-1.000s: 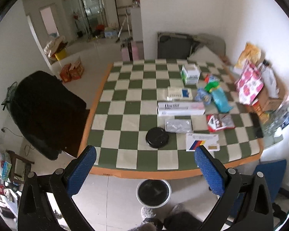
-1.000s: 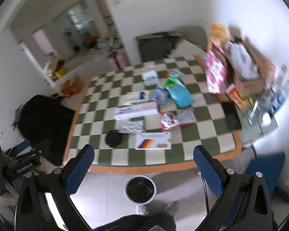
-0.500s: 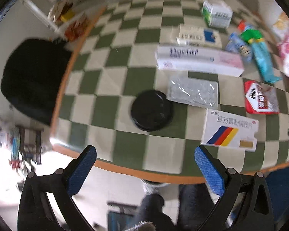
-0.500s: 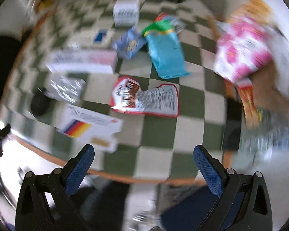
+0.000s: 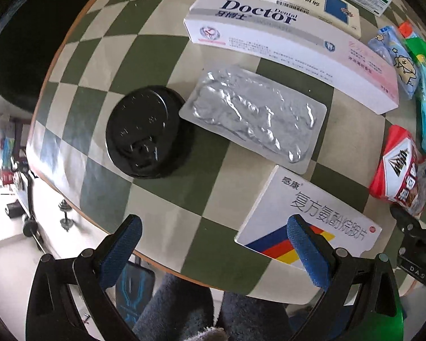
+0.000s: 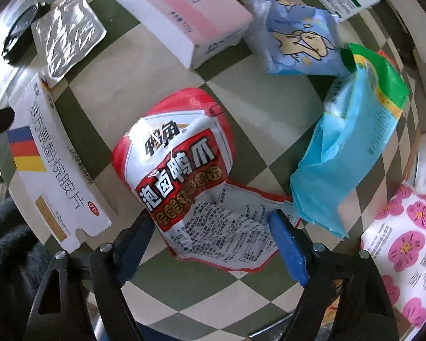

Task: Collect trash
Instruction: 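Grasp the red snack wrapper with the right tool while the left tool grasps the striped medicine box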

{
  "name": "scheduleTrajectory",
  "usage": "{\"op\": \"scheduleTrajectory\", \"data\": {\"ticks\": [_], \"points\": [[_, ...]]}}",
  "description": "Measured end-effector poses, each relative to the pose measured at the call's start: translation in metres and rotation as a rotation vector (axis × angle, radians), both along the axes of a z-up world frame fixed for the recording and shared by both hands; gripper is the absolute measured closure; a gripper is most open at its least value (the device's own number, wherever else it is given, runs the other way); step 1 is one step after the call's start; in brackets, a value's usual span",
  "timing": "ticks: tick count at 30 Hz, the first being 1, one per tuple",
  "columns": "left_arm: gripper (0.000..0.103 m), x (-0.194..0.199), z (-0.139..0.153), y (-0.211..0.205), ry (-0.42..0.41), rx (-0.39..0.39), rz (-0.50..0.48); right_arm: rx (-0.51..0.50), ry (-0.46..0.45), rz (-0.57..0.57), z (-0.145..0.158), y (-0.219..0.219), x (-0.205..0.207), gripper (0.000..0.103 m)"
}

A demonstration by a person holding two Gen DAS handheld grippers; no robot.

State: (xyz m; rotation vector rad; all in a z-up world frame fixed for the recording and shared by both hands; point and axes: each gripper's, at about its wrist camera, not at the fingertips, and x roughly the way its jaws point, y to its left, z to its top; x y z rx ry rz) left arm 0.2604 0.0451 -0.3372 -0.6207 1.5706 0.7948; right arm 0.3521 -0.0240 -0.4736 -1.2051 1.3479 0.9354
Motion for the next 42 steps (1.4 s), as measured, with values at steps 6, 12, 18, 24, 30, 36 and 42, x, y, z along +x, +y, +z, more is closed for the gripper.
{"op": "scheduleTrajectory", "data": {"ticks": [6, 12, 18, 24, 30, 36, 42], "points": [[0.000, -0.007, -0.001, -0.006, -0.004, -0.126, 0.136, 0.052, 0.049, -0.305, 0.021, -0.050, 0.021, 0.035], [0.000, 0.002, -0.032, -0.009, -0.037, -0.331, 0.323, 0.081, 0.121, -0.783, 0.039, -0.135, 0.044, 0.028], [0.002, 0.010, -0.054, -0.002, -0.058, -0.344, 0.529, 0.136, 0.213, -0.968, 0.053, -0.189, 0.065, 0.011], [0.011, 0.023, -0.058, -0.006, 0.015, -0.225, 0.404, 0.158, 0.164, -0.856, 0.070, -0.190, 0.091, 0.008], [0.011, 0.073, -0.042, -0.046, 0.077, -0.052, -0.279, 0.137, 0.152, -0.720, 0.066, -0.180, 0.090, 0.008], [0.011, 0.050, -0.051, -0.025, 0.062, -0.114, -0.133, 0.113, 0.150, -0.603, 0.051, -0.151, 0.086, 0.008], [0.015, 0.027, -0.056, -0.010, -0.005, -0.154, 0.085, 0.134, 0.071, -0.604, 0.068, -0.142, 0.068, 0.041]]}}
